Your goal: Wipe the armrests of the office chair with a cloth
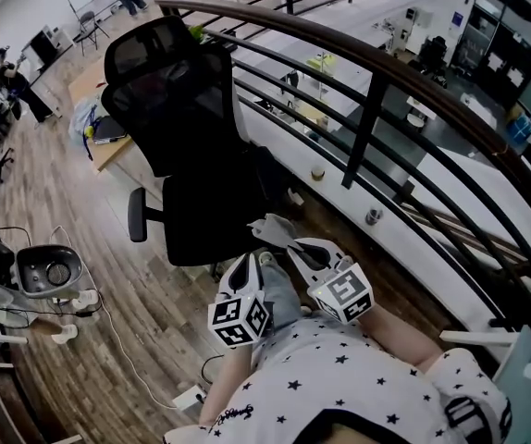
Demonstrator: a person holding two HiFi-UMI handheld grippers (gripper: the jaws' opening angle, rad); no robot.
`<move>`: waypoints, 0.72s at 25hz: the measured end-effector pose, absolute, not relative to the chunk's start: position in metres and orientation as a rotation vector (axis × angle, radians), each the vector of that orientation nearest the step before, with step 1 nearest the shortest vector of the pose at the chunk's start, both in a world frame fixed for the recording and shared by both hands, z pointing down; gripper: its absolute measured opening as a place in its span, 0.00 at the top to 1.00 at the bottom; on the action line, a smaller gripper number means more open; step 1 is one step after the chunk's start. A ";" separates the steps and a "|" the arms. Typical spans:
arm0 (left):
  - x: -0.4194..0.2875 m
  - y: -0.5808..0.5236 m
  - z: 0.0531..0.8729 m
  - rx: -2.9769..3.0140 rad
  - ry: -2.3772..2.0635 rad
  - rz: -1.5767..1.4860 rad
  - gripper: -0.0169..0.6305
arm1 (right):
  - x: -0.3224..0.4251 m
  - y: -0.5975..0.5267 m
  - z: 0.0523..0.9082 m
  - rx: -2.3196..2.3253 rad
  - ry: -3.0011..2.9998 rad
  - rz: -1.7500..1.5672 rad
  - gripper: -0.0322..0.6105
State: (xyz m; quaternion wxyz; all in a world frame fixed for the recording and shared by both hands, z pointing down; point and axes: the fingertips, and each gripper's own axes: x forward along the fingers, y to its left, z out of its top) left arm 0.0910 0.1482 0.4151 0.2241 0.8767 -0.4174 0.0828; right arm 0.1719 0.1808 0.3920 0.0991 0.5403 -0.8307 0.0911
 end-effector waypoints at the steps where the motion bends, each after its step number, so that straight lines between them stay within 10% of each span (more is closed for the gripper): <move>1: 0.090 0.148 0.415 2.420 -1.153 0.226 0.96 | 0.172 0.181 0.392 1.601 -2.457 0.274 0.91; 18: 0.086 0.146 0.416 2.407 -1.156 0.218 0.96 | 0.186 0.179 0.394 1.720 -2.443 0.417 0.91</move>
